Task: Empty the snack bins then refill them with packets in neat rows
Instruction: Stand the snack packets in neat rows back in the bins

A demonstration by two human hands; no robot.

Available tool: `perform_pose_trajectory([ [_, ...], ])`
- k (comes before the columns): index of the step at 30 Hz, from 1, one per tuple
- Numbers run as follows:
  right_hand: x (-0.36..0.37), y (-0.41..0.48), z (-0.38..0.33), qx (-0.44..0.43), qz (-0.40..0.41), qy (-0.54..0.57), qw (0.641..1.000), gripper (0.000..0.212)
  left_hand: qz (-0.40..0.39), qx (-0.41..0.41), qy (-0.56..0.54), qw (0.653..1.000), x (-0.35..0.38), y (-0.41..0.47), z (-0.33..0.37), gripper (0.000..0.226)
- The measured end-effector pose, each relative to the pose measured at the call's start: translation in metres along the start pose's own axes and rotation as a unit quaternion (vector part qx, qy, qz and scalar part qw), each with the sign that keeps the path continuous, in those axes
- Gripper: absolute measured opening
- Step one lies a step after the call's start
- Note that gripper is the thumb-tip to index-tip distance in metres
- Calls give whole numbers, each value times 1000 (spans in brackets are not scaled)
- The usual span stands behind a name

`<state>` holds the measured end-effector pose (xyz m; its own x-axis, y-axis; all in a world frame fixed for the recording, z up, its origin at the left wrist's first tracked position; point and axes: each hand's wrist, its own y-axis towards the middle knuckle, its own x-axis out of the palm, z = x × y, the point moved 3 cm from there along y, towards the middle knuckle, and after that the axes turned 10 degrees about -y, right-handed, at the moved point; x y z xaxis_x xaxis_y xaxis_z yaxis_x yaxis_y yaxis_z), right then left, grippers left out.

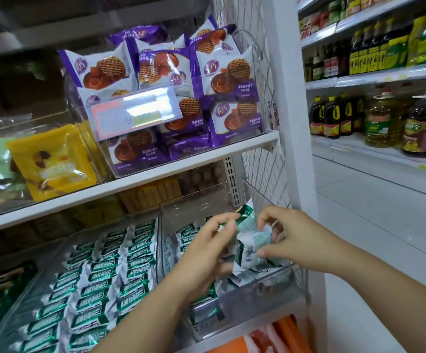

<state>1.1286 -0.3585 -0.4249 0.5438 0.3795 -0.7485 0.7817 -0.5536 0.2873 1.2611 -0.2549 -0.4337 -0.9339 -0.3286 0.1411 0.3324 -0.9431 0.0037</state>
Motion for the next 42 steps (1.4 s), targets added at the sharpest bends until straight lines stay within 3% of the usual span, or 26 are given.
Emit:
perform_pose_trajectory([
  [2,-4,-2,-3,-12,-3,-4,1000,32,18,1,-41,999,-2,-4,5,20],
  [6,-11,-7,-6,-26,21,6,999,25,59,83,74,992,-10,-9,14,26],
  [9,-11,-11,-4,-44,49,-14,998,29,109,187,314,924,-13,-14,21,59],
  [11,-9,-18,2,-43,75,-21,996,36,113,221,387,888,-11,-18,20,77],
  [16,-8,-46,2,-8,222,27,975,42,99,211,411,881,1,-26,11,101],
  [18,0,-54,-8,-7,243,67,968,43,85,216,400,886,9,-29,9,103],
  [22,19,-66,-20,-7,237,109,965,43,81,211,381,897,16,-36,9,103],
  [28,19,-64,-13,114,181,365,906,15,69,225,379,895,21,-46,10,98],
  [34,17,-56,-9,162,107,494,848,34,36,268,422,865,37,-46,12,102],
  [38,14,-49,-5,153,64,506,847,48,28,279,426,860,37,-43,13,103],
  [42,8,-50,-6,134,30,483,865,39,8,282,431,857,34,-44,11,107],
])
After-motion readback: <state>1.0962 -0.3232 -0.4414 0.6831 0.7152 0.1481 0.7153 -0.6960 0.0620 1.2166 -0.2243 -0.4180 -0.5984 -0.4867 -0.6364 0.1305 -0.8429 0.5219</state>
